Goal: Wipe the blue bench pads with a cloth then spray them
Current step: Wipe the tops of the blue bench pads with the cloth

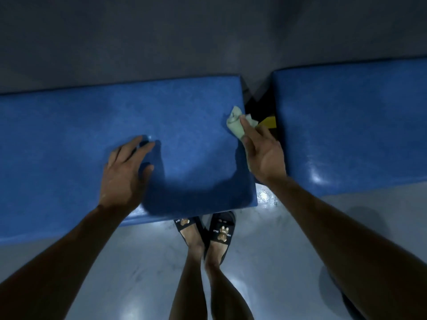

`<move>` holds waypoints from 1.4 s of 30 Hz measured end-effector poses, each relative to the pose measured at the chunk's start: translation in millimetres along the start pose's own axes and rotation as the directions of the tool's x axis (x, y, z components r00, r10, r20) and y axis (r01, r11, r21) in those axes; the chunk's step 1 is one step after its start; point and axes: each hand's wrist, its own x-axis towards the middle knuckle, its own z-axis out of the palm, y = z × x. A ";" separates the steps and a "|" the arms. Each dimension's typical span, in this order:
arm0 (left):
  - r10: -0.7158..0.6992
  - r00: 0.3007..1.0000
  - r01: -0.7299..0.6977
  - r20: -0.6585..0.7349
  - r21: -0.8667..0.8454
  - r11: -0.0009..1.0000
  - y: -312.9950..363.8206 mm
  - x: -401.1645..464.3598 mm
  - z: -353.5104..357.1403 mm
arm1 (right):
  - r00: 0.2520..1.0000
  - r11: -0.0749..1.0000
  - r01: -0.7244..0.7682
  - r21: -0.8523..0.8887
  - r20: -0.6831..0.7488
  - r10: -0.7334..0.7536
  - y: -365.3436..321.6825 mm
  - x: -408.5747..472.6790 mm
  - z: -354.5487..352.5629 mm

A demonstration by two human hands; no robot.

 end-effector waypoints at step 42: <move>-0.075 0.995 0.062 0.067 0.188 0.980 -32.8 -55.8 -1.5 | 0.934 0.920 0.355 -0.169 0.107 -0.341 -128.5 -120.9 47.3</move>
